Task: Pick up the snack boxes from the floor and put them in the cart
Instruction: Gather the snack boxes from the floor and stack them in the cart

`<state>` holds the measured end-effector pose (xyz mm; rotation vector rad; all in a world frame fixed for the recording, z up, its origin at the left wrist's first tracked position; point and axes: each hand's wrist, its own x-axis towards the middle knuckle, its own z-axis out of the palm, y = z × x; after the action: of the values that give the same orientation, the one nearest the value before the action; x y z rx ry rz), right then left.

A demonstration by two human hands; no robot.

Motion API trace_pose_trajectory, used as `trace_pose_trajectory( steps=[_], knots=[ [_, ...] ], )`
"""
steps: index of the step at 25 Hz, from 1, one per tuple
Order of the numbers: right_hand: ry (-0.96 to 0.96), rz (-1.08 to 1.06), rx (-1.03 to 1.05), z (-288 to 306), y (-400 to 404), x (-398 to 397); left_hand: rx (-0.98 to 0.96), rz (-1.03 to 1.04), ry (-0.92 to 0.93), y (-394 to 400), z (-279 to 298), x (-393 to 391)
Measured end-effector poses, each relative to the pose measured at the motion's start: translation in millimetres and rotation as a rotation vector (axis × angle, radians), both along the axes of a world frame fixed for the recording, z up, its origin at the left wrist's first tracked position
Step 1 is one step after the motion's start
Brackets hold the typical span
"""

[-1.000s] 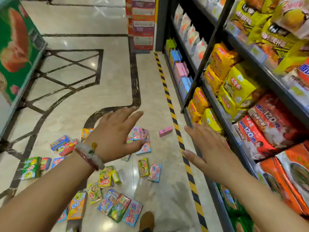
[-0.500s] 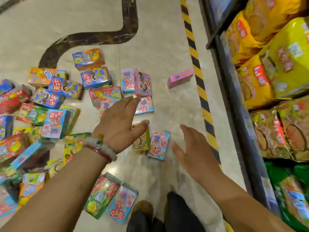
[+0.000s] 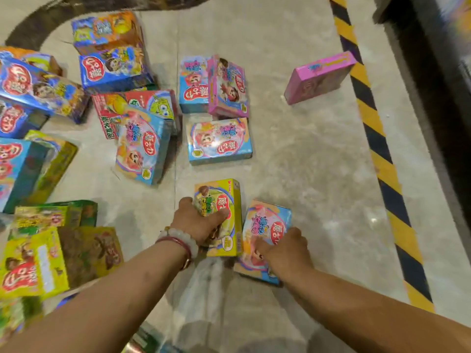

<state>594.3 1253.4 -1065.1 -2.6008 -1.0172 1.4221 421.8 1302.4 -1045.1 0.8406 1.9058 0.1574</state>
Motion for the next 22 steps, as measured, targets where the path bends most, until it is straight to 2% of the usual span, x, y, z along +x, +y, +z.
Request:
trace_pose_trajectory(
  steps=[7, 13, 18, 22],
  knots=[
    [0.041, -0.104, -0.069, -10, 11, 3, -0.058, 0.108, -0.171, 1, -24, -7],
    [0.247, -0.35, 0.113, 26, 12, 14, 0.051, 0.321, -0.251, -7, 2, -24],
    [0.448, -0.52, 0.189, 136, 1, 40, 0.095, 0.392, -0.346, -30, 100, -25],
    [0.536, -0.585, 0.244, 272, -8, 47, 0.128, 0.374, -0.387, -38, 236, -20]
  ],
)
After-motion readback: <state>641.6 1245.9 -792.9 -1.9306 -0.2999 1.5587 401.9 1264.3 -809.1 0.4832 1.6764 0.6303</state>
